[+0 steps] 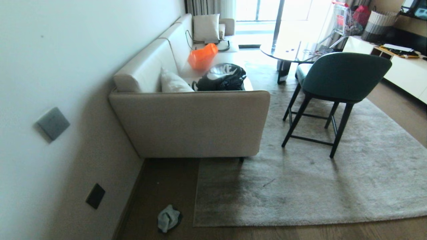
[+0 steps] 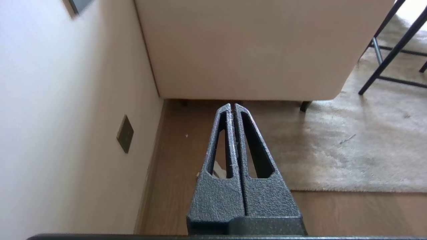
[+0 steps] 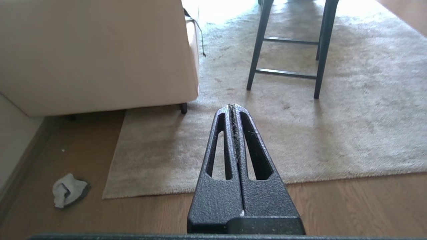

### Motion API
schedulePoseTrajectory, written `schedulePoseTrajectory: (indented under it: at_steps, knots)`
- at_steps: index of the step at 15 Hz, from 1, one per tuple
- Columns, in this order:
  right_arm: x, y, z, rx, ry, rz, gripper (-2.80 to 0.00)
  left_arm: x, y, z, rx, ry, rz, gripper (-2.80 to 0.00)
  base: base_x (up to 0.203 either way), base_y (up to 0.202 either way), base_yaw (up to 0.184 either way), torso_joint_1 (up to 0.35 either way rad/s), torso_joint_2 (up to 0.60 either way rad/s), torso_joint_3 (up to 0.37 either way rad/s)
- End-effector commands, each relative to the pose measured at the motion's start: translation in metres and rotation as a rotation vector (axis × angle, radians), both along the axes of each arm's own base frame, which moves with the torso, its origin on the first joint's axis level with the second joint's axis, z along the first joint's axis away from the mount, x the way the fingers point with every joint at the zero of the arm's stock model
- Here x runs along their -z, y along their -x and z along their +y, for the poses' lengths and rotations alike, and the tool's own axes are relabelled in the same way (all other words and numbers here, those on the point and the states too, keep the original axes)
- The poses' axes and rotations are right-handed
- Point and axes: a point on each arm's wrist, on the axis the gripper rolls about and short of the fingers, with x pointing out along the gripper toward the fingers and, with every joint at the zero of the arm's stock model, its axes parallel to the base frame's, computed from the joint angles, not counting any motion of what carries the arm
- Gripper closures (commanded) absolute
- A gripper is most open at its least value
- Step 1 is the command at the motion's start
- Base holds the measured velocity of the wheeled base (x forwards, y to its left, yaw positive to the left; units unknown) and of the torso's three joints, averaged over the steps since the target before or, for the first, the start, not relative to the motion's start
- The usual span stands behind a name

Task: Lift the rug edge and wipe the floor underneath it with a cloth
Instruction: Pick up the rag

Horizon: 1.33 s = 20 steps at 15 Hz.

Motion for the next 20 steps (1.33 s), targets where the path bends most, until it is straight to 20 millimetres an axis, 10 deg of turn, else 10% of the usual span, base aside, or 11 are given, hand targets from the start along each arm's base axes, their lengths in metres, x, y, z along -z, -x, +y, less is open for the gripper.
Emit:
schedulePoseTrajectory:
  at_steps: [1,11,20]
  knots:
    - [-0.0001,0.0,0.0,0.0,-0.001,-0.001,0.0,-0.0003,0.0001,0.0,-0.001,0.0,-0.001,0.0,0.0,0.0,0.0,-0.097,0.5,0.387]
    - [-0.0001,0.0,0.0,0.0,-0.001,-0.001,0.0,-0.0002,0.0001,0.0,-0.001,0.0,0.0,0.0,0.0,0.0,0.0,-0.024,0.44,0.415]
    - [-0.0001,0.0,0.0,0.0,-0.001,-0.001,0.0,0.0,0.0,0.0,-0.001,0.001,0.0,0.0,0.0,0.0,0.0,0.0,0.02,0.02]
